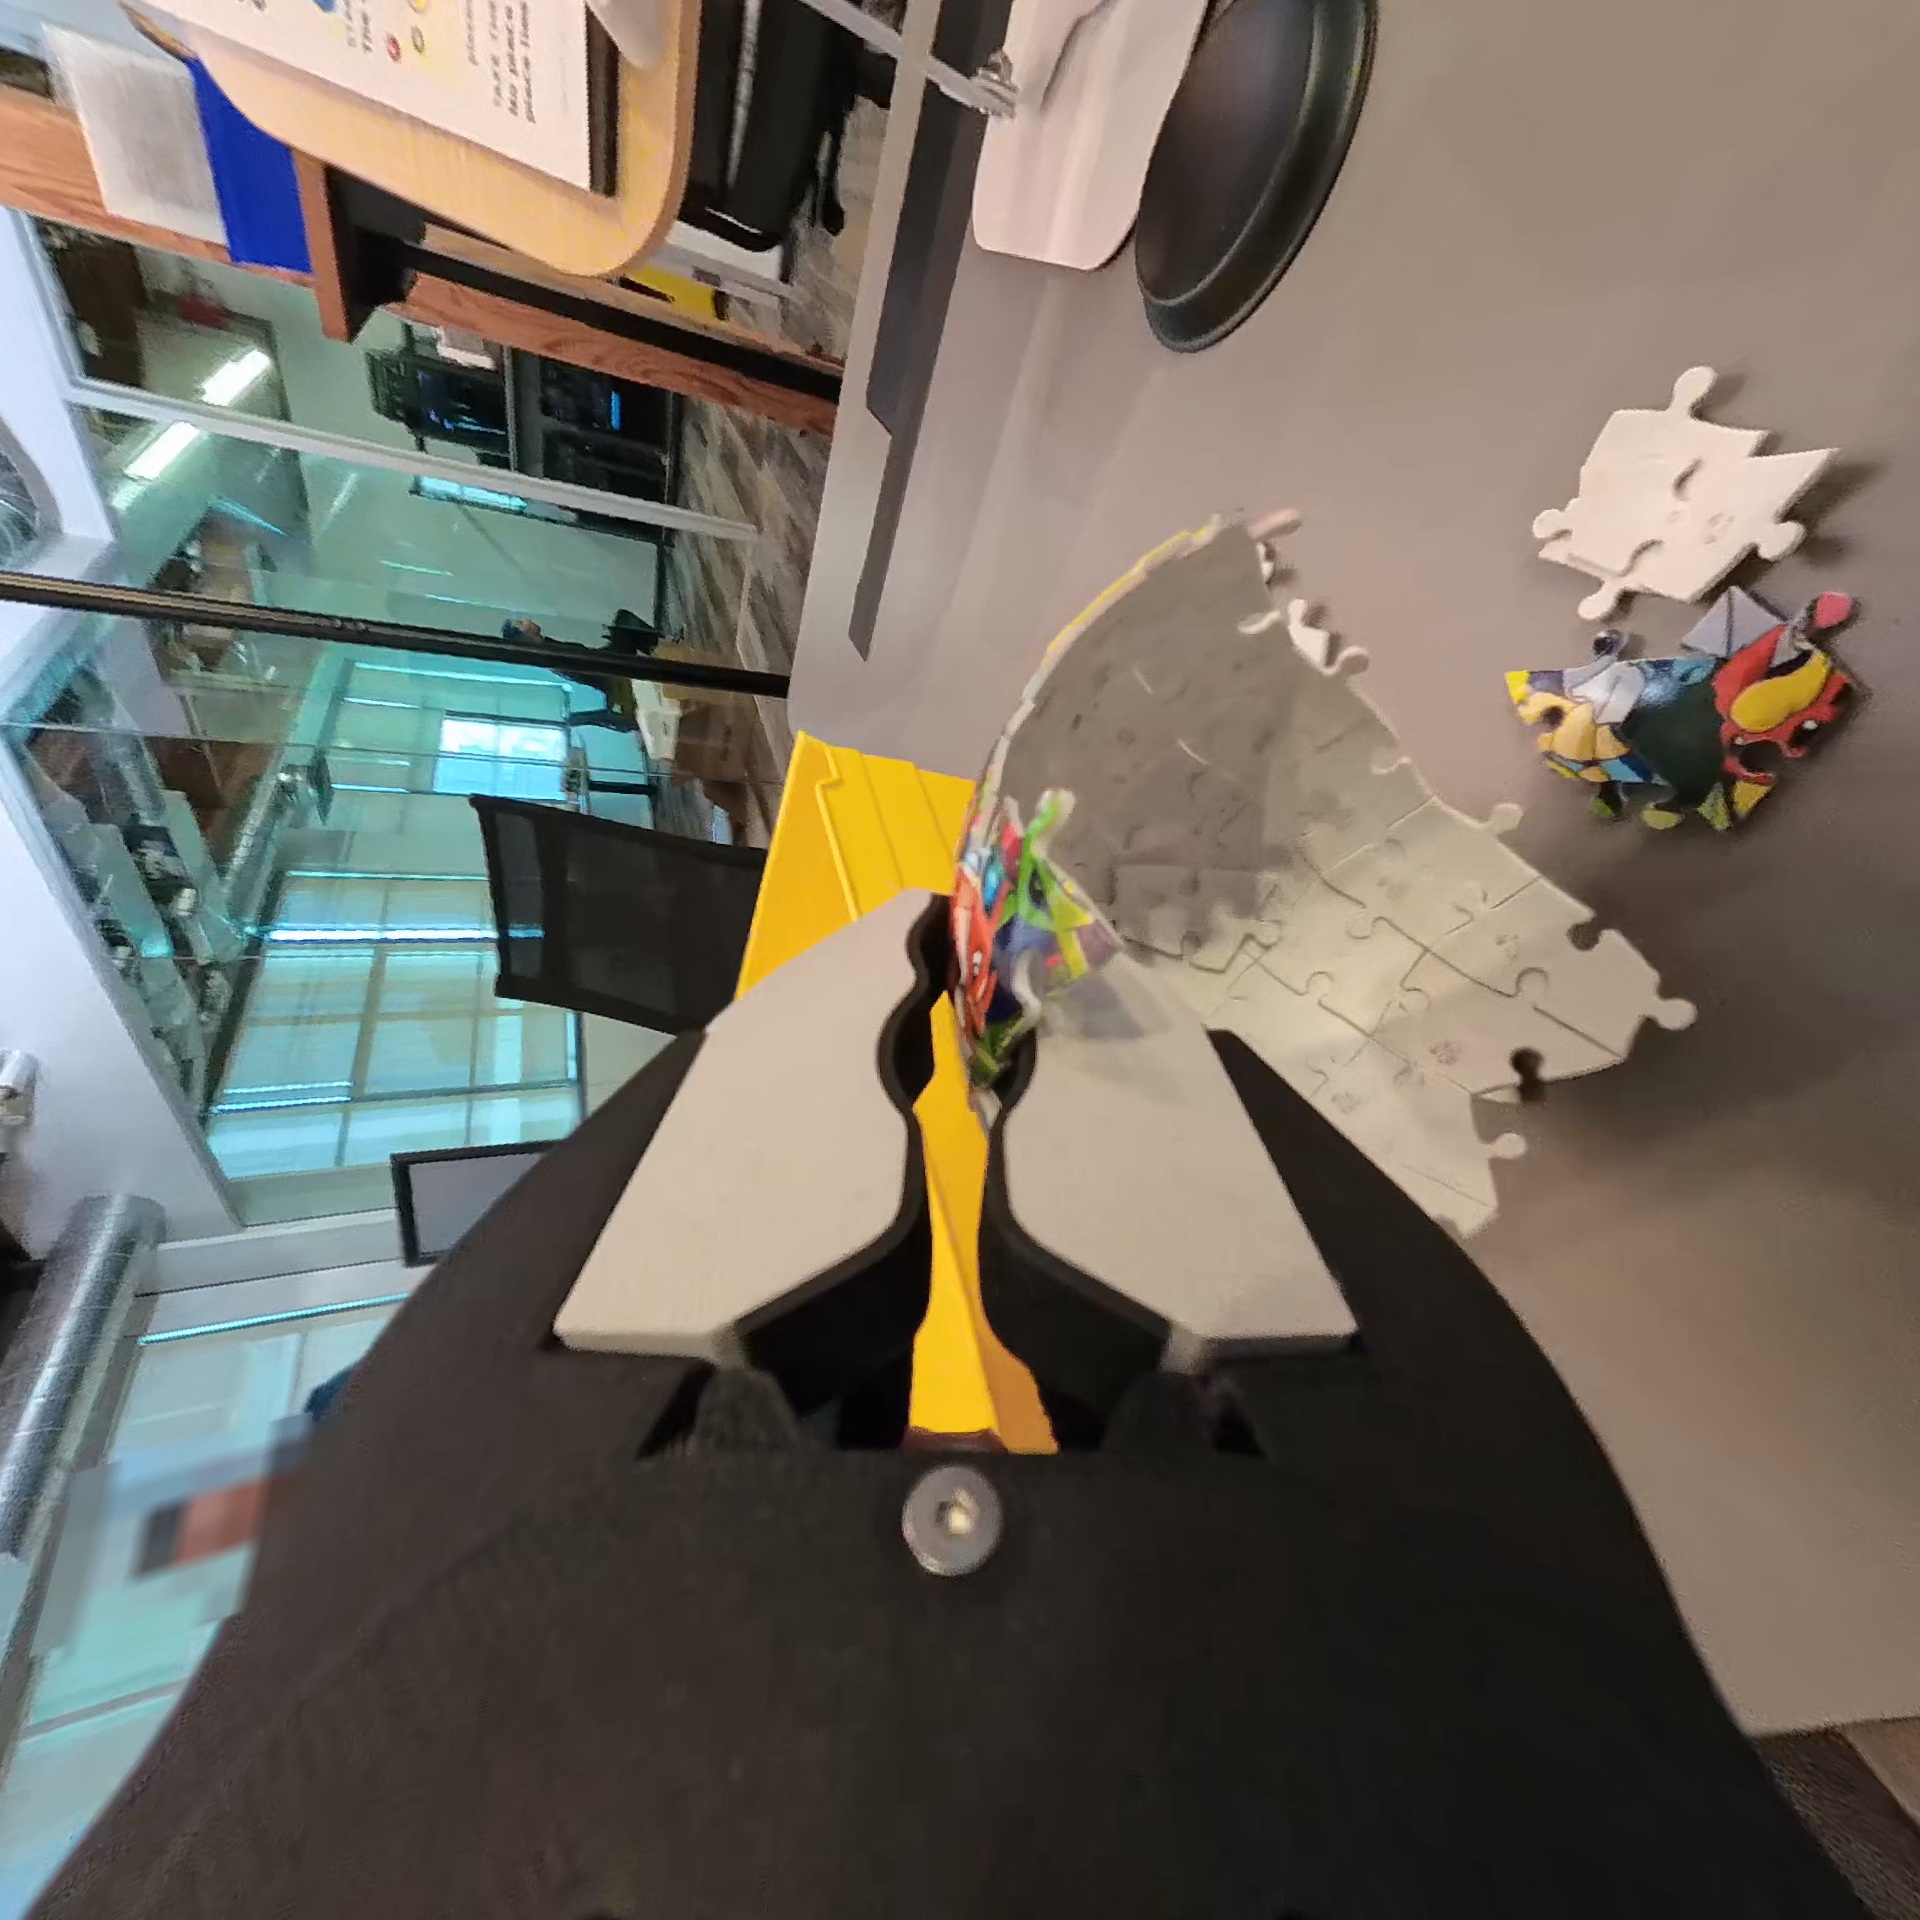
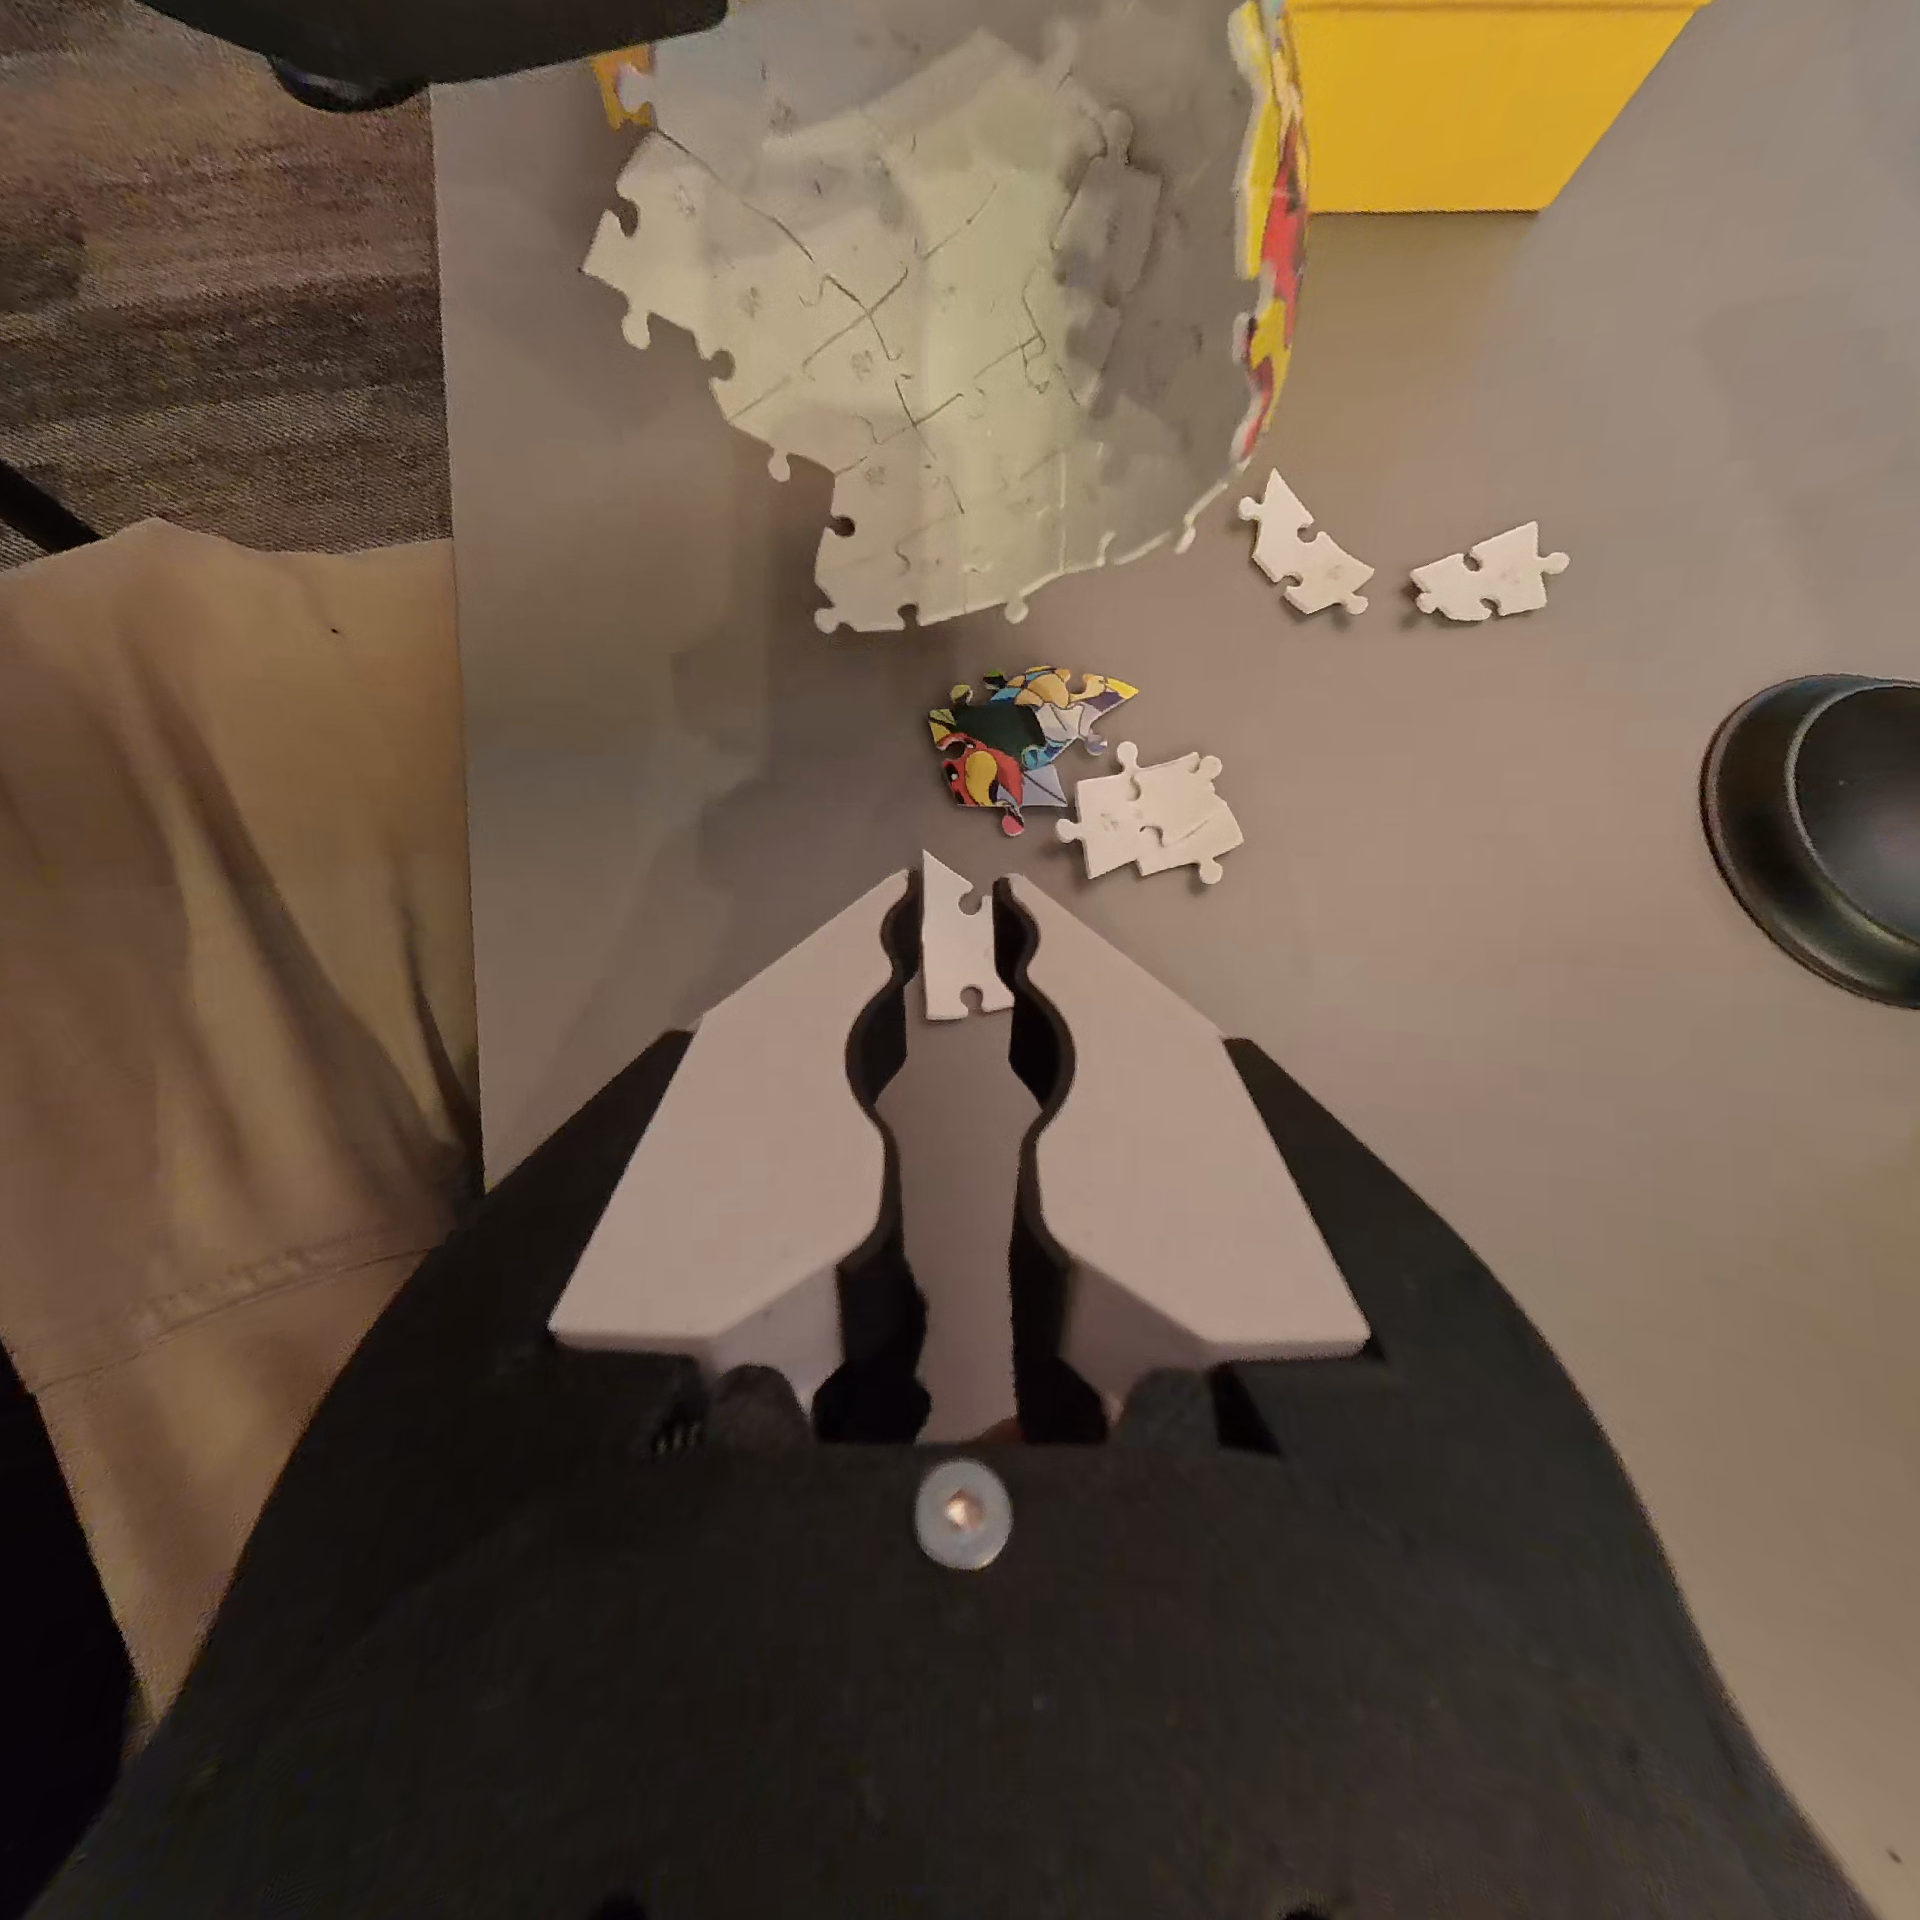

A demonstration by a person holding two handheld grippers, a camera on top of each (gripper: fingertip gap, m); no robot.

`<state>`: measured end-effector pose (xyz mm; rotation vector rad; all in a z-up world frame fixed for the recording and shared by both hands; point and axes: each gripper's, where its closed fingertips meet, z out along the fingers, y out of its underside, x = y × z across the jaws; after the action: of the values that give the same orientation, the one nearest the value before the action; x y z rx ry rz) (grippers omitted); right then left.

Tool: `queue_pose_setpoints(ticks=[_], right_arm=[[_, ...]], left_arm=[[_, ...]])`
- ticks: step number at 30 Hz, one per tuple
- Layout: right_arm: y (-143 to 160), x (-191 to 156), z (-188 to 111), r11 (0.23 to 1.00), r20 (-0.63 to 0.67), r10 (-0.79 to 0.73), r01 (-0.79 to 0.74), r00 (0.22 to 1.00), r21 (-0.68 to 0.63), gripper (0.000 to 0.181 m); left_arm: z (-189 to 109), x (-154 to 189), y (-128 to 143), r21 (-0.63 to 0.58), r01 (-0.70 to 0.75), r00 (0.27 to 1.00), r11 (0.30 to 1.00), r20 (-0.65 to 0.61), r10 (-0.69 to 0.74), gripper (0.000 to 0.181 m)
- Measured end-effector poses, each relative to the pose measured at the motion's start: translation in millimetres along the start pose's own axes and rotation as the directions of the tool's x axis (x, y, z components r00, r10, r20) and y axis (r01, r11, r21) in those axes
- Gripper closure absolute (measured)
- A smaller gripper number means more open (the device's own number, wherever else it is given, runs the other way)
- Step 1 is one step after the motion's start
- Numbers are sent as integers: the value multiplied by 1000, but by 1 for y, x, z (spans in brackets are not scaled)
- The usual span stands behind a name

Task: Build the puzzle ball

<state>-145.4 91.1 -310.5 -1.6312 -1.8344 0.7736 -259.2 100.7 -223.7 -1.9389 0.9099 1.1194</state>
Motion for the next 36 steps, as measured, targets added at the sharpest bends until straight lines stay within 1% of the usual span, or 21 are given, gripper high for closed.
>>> queue_pose_setpoints(ticks=[2, 8, 10, 12, 16, 19, 21, 23, 26, 29, 31, 34, 36], right_arm=[[1, 1, 0, 1000, 2, 5, -5, 1000, -1, 169], [0, 3, -1, 1000, -8, 4, -4, 1000, 5, 167], [1, 3, 0, 1000, -3, 9, -9, 1000, 5, 167], [3, 4, 0, 1000, -7, 15, -15, 1000, 2, 165], [4, 10, -2, 1000, -25, 27, -27, 999, 8, 155], [8, 14, 0, 1000, -42, 22, -22, 999, -1, 150], [11, 16, 2, 1000, -49, 20, -21, 999, -15, 149], [11, 17, 3, 1000, -56, 19, -20, 998, -17, 149], [12, 18, 3, 1000, -61, 21, -22, 998, -19, 148], [13, 20, 2, 1000, -70, 12, -13, 997, -19, 148], [14, 23, 2, 1000, -76, 13, -14, 997, -16, 146], [18, 24, 2, 1000, -78, 9, -11, 997, -25, 144], [18, 23, 3, 1000, -73, 11, -13, 997, -25, 143]], left_arm=[[0, -5, -1, 17, -28, 999, 999, 38, 27, 178], [1, -18, 2, 41, -47, 995, 998, 89, 43, 178], [2, -19, 5, 44, -15, 998, 999, 69, 12, 178], [2, -23, 10, 44, 20, 996, 999, 85, -24, 178], [0, -24, 21, 42, 119, 991, 992, 63, -121, 178], [-2, -23, 28, 49, 133, 987, 990, 85, -137, 178], [-3, -17, 27, 70, 144, 987, 987, 61, -148, 178], [-5, -19, 24, 91, 130, 986, 987, 89, -138, 178], [-4, -17, 17, 131, 110, 989, 985, 87, -122, 178], [0, -14, 15, 159, 141, 988, 977, 47, -150, 178], [2, -11, 14, 166, 122, 992, 979, 23, -128, 178], [1, -13, 12, 179, 107, 993, 978, 33, -115, 178], [-6, -14, 4, 205, 42, 997, 978, 59, -55, 178]])
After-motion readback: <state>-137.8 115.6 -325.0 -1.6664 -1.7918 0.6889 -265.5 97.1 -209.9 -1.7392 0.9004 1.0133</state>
